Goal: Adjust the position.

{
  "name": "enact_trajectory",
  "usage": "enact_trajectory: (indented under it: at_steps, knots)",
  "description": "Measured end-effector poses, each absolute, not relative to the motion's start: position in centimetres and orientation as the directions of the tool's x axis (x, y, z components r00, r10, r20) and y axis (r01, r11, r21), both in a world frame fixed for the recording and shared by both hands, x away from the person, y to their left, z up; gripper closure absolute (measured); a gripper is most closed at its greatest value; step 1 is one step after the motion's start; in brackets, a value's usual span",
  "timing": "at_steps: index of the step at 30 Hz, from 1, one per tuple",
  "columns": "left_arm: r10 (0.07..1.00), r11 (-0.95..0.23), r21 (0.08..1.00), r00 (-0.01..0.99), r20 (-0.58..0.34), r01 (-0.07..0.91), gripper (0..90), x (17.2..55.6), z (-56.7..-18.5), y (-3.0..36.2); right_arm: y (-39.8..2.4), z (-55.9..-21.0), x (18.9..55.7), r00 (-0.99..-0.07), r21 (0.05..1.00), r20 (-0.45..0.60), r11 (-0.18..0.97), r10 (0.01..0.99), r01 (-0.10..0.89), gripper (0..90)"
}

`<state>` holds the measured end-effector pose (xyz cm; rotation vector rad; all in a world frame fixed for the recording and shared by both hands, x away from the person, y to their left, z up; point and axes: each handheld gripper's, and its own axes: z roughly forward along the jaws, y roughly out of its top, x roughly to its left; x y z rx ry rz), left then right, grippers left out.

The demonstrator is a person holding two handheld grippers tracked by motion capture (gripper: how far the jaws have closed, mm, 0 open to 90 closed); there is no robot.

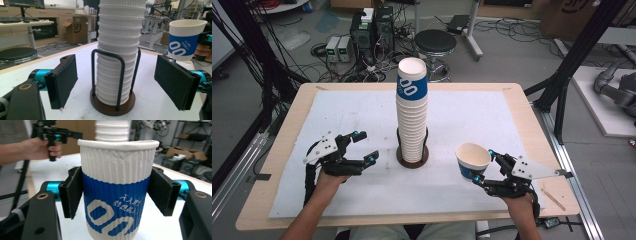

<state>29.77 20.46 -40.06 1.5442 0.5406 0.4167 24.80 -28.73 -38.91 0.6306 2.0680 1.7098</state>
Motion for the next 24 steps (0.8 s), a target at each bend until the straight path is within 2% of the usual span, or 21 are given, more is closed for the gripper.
enact_trajectory:
  at_steps: [11,24]
  knots:
    - [0.611,0.015,0.997,0.788,-0.073,0.081,17.2,30.0,-40.2,21.6,-30.4,-39.3,26.6,-0.728,0.986,-0.003,0.122,0.686,0.111,32.6]
    - [0.623,-0.001,0.997,0.780,-0.064,0.083,17.3,30.3,-40.7,21.7,-31.3,-39.7,26.6,-0.668,0.986,0.008,0.107,0.744,0.131,32.6]
